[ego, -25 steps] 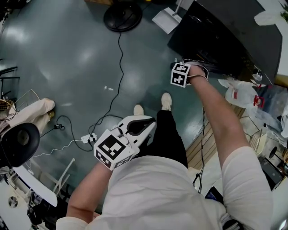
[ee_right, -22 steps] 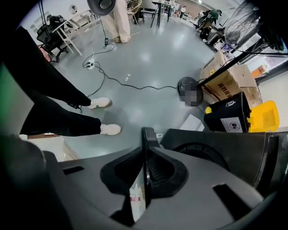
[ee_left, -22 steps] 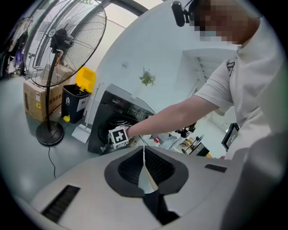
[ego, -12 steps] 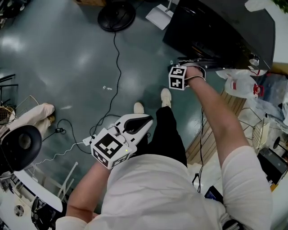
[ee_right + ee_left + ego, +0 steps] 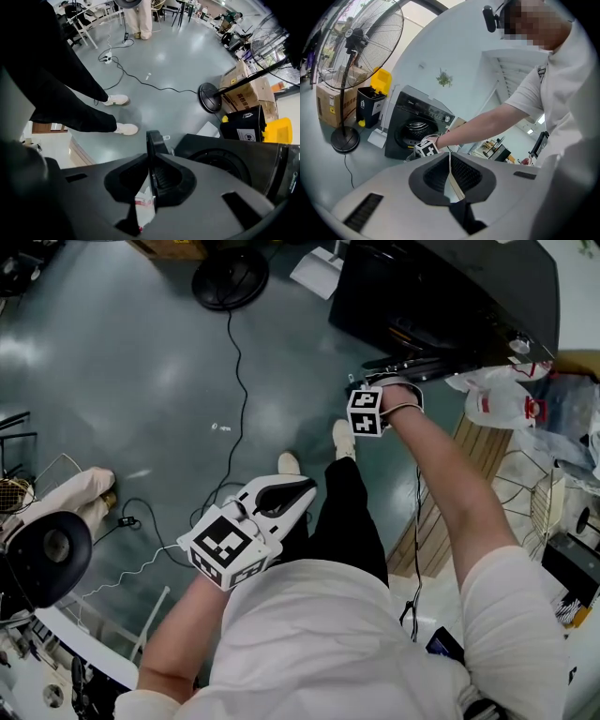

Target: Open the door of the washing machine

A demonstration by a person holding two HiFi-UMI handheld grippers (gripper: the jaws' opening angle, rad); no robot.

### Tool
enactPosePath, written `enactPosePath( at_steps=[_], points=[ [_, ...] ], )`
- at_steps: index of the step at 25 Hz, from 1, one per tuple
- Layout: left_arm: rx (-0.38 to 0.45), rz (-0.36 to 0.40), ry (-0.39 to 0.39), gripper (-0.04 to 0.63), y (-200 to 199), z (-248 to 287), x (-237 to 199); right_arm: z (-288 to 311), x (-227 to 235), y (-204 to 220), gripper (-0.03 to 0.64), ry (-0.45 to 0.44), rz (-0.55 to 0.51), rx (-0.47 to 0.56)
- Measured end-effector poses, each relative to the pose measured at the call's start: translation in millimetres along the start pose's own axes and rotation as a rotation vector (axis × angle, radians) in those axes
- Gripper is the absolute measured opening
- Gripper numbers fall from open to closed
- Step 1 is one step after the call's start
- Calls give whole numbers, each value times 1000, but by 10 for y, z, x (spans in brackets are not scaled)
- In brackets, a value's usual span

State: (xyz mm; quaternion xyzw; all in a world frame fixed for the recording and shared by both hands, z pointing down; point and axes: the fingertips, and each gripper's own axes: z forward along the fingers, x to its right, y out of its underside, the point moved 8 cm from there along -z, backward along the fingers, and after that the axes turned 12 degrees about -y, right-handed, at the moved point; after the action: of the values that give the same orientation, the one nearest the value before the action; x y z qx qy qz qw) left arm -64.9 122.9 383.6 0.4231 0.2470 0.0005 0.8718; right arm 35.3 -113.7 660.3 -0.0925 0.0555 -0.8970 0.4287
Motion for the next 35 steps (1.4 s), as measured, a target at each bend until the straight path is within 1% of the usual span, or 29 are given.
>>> enactPosePath(
  at_steps=[7, 21, 27, 35],
  points=[
    [-16, 35, 33, 23, -7, 39, 63, 66, -255, 57, 54, -4, 3, -3],
    [-48, 107, 108, 23, 14, 70, 253, 199, -965, 256, 58, -36, -9, -30],
    [-64, 126, 139, 23, 24, 125, 328, 244, -1202, 373, 61, -28, 45, -8],
    [-75, 156, 180, 23, -21, 213, 428, 315, -1479, 538, 63, -46, 62, -28]
  ],
)
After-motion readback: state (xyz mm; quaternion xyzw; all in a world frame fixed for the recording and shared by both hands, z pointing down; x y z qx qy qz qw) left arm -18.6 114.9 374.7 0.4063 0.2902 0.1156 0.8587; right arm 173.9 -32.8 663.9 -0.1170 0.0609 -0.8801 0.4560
